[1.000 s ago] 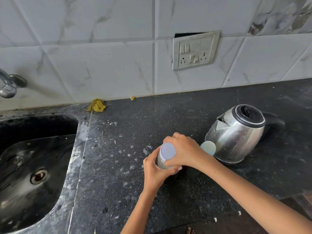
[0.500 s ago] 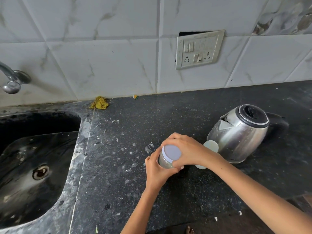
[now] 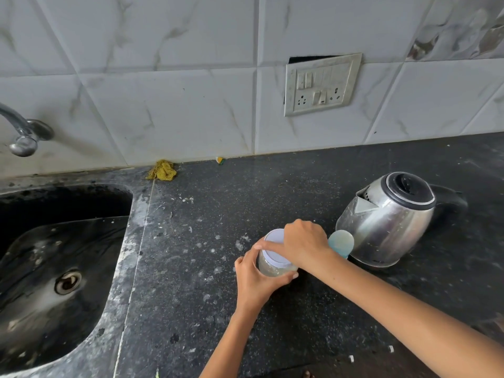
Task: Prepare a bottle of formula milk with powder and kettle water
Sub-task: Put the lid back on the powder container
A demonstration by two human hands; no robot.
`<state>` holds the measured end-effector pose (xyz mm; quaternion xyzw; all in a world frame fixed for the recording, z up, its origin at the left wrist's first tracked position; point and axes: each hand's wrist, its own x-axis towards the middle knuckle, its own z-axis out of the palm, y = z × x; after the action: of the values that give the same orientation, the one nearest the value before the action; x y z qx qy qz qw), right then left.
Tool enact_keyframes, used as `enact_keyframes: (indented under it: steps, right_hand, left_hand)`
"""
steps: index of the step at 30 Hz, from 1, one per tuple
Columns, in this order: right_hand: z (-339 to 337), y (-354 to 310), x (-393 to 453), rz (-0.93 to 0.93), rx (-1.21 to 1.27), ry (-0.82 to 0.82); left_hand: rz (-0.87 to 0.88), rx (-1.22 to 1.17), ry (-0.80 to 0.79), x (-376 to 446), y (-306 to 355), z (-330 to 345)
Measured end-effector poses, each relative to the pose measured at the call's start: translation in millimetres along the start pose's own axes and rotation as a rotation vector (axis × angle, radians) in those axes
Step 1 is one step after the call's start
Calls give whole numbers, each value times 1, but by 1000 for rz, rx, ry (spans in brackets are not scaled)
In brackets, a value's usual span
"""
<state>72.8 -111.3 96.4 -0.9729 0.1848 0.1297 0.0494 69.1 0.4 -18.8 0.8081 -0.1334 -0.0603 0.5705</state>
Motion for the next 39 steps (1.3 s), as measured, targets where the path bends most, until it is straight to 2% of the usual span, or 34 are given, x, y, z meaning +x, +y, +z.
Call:
enact_keyframes:
  steps: [3, 6, 8, 11, 13, 16, 19, 24, 26, 29, 30, 34, 39]
  right_hand:
    - [-13, 15, -6, -62, -58, -53]
    - [-13, 26, -10, -368, -60, -189]
    - [-8, 27, -11, -427, -66, -224]
    - [-19, 21, -10, -285, -8, -60]
    - [-29, 22, -11, -170, 56, -34]
    - [-27, 29, -8, -269, -22, 3]
    - [-12, 30, -8, -407, -50, -171]
    - [-22, 33, -5, -138, 90, 7]
    - [-19, 36, -5, -252, 22, 69]
    - [-8, 36, -8, -483, -36, -159]
    - [-5, 35, -7, -487, -20, -166]
    - [-3, 22, -5, -373, -34, 47]
    - [5, 3, -7, -207, -25, 115]
  left_hand:
    - [12, -5, -2, 2, -5, 2]
    - [32, 3, 0, 2, -9, 3]
    - [37, 7, 1, 2, -6, 2]
    - [45, 11, 11, 1, -1, 0]
    - [43, 13, 3, 0, 2, -2]
    - [44, 19, -14, 0, 3, -3]
    - [54, 28, -14, 0, 6, -4]
    - [59, 12, -19, -1, 6, -6]
    - [57, 14, -16, 0, 2, -4]
    - [30, 7, -2, -1, -5, -1]
    - [25, 7, 0, -1, -6, -1]
    - [37, 5, -8, -1, 0, -2]
    - [40, 34, -10, 0, -1, -2]
